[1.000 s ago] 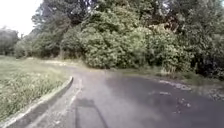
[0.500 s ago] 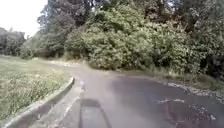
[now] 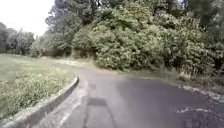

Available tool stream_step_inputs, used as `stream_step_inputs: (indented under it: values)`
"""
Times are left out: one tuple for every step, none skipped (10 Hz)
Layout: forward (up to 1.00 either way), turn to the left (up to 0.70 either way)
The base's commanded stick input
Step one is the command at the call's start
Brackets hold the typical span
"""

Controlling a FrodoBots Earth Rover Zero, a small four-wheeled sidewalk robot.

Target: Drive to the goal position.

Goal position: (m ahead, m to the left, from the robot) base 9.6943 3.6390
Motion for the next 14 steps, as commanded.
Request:
stream_step_inputs:
  values:
    - [0.70,-0.05]
    - [0.70,-0.03]
    - [0.70,-0.01]
    - [0.70,0.00]
    - [0.70,0.00]
    - [0.70,0.00]
    - [0.70,0.00]
    - [0.70,0.00]
    - [0.70,0.00]
    - [0.70,0.00]
    - [0.70,0.00]
    - [0.70,0.00]
    - [0.70,0.00]
    - [0.70,0.00]
